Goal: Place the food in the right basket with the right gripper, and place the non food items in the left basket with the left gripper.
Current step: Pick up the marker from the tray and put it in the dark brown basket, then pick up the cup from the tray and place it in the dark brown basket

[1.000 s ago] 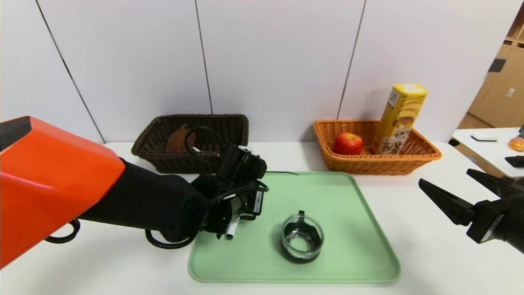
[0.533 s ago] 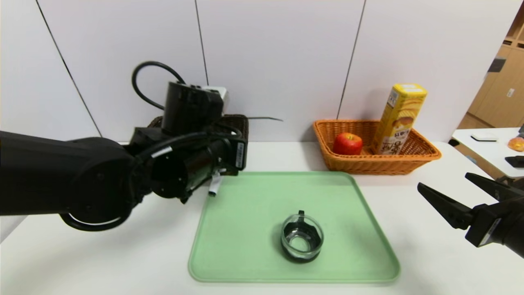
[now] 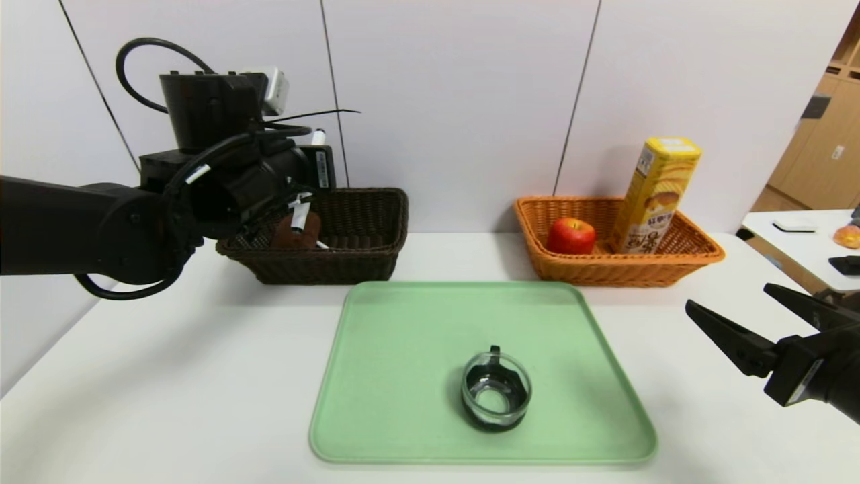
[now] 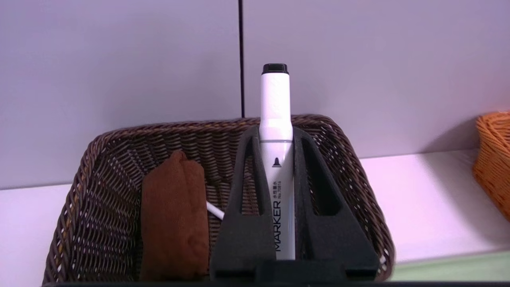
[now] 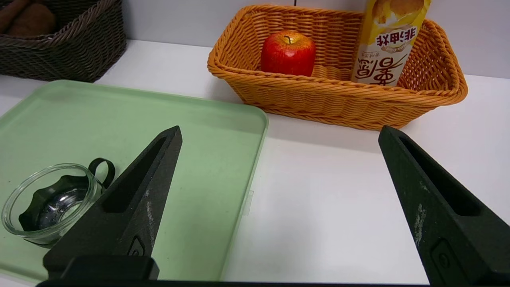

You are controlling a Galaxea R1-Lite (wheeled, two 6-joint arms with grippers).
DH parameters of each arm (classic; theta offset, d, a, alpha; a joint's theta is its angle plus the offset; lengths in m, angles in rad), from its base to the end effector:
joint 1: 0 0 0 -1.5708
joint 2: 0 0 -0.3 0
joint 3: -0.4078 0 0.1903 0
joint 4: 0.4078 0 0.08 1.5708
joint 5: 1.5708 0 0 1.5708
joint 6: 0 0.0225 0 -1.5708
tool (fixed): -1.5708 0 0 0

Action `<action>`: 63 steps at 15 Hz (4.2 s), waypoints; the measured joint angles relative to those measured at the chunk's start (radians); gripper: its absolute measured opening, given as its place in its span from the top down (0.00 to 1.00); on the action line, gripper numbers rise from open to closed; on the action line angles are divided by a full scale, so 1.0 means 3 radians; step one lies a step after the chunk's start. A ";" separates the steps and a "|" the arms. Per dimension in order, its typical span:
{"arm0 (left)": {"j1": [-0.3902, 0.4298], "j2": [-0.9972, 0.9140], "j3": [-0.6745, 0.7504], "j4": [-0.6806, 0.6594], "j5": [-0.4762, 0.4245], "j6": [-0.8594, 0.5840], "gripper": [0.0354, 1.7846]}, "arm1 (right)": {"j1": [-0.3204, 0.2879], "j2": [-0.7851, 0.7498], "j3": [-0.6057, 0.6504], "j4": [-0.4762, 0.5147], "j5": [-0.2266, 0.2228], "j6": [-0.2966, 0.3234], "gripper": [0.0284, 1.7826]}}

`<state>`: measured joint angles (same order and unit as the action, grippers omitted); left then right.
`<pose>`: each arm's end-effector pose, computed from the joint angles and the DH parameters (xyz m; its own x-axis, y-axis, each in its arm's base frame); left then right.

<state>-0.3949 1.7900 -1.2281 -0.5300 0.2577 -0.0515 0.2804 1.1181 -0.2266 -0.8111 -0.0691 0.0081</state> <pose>0.3299 -0.1313 0.2604 0.9901 -0.1366 -0.0308 0.1352 0.9899 -0.0433 0.1344 0.0371 0.1731 0.9747 0.2088 -0.0801 -0.2093 0.9778 0.0025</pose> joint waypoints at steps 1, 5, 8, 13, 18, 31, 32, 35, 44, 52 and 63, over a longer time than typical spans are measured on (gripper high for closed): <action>0.0056 0.0106 -0.0018 -0.0111 -0.0008 0.0001 0.91 | 0.0000 0.0000 -0.0011 -0.0006 0.0000 0.0003 0.05; 0.0206 0.0590 -0.0077 -0.0568 -0.0016 -0.0003 0.91 | -0.0001 -0.0002 -0.0084 -0.0050 0.0001 0.0026 0.05; 0.0308 0.0955 -0.0239 -0.0889 -0.0011 0.0002 0.91 | 0.0000 -0.0011 -0.0101 -0.0158 0.0001 0.0016 0.05; 0.0353 0.1152 -0.0294 -0.0941 -0.0017 0.0001 0.81 | 0.0000 -0.0058 -0.0086 -0.0148 0.0001 0.0016 0.05; 0.0360 0.1175 -0.0296 -0.1106 -0.0017 0.0000 0.45 | -0.0005 -0.0077 -0.0065 -0.0139 0.0001 0.0014 0.05; -0.0840 -0.0115 0.1343 -0.1437 -0.0462 -0.0245 0.12 | -0.0011 -0.0087 -0.0012 -0.0135 0.0003 0.0013 0.05; -0.0913 -0.0258 0.1615 -0.1557 -0.0645 -0.0206 0.11 | -0.0011 -0.0090 -0.0008 -0.0133 0.0006 0.0013 0.05; -0.1078 -0.0710 0.2280 -0.1716 -0.1362 -0.0123 0.09 | -0.0010 -0.0090 0.0013 -0.0133 0.0008 0.0011 0.05; -0.1488 -0.0870 0.2739 -0.1756 -0.1640 -0.0088 0.06 | -0.0009 -0.0094 0.0060 -0.0133 0.0010 0.0010 0.05; -0.1621 -0.0445 0.2728 -0.1995 -0.1663 -0.0092 0.06 | -0.0010 -0.0091 0.0065 -0.0126 0.0032 0.0016 0.05; -0.1687 0.0272 0.2784 -0.2718 -0.1626 -0.0079 0.06 | -0.0011 -0.0091 0.0089 -0.0123 0.0037 0.0019 0.05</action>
<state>-0.9009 1.8717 -0.3930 -1.3455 -0.2302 -0.0753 0.2770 1.0906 -0.2000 -0.8481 -0.0581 0.0138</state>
